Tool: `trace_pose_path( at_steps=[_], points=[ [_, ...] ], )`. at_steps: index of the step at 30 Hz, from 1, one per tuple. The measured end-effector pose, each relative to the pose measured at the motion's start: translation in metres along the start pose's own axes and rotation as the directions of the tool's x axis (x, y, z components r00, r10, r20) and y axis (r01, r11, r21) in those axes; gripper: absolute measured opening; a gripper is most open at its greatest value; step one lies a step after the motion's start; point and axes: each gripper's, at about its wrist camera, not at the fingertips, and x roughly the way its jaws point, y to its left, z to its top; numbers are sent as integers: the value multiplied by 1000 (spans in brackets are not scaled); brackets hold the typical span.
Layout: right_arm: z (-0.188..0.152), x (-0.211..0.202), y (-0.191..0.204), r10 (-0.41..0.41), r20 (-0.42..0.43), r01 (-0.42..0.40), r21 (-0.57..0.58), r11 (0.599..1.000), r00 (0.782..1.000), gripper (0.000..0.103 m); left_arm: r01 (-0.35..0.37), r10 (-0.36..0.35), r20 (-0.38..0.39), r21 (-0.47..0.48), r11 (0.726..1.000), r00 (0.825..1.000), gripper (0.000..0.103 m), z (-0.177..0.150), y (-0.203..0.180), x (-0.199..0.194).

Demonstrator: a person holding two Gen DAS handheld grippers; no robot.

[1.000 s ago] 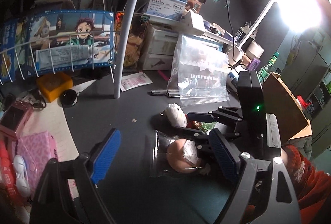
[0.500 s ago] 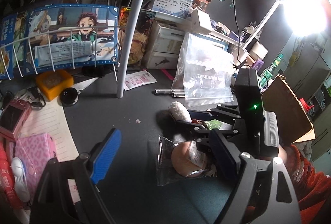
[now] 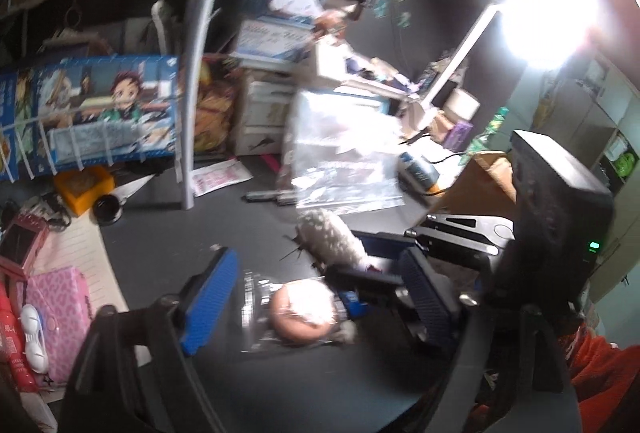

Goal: Organize objects
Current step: 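Carry the Hello Kitty plush into the box and open the right gripper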

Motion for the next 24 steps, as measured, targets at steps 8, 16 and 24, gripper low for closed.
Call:
trace_pose_path(
  at_steps=[8, 16, 24],
  points=[
    [-1, -78, 4, -10, 106, 14, -37, 999, 994, 24, 61, -64, 42, 63, 996, 997, 52, 20, -55, -12],
    [-12, -137, -31, -91, 159, 94, -6, 996, 983, 23, 145, -151, 29, 150, 978, 988, 37, 47, -122, 6],
    [-33, -187, -87, -178, 169, 167, 77, 983, 969, 23, 195, -195, -22, 236, 952, 981, 37, 70, -190, 46]
  ],
)
